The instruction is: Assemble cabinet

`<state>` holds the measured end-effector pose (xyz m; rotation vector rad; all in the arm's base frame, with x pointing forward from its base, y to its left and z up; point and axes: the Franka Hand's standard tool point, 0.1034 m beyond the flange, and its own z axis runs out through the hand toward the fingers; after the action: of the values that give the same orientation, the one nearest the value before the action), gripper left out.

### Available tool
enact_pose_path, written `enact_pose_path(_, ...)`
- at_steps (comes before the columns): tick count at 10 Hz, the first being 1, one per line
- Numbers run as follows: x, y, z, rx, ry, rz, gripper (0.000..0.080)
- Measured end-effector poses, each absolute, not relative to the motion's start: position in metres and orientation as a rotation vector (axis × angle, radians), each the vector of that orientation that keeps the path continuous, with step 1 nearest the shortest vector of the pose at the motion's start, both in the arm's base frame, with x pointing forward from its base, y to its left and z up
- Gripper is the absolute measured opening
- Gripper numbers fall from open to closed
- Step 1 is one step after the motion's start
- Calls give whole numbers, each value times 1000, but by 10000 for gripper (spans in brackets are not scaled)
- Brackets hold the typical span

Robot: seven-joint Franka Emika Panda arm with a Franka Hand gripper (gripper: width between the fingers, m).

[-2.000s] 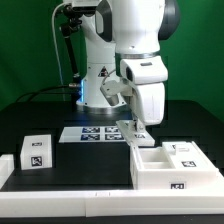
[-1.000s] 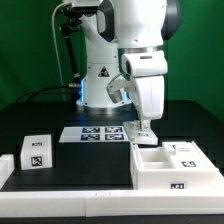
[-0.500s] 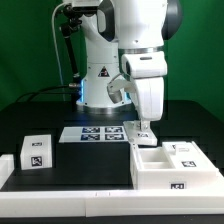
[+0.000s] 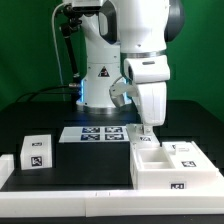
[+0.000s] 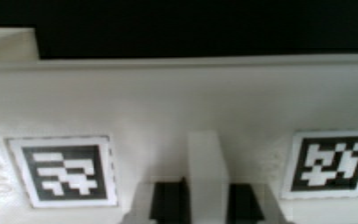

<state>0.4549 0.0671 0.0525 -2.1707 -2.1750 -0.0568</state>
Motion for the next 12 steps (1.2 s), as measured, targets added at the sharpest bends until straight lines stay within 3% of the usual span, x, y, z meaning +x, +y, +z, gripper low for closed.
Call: enact_pose_path(12,455,73,60,-2194,-2176,-88,70)
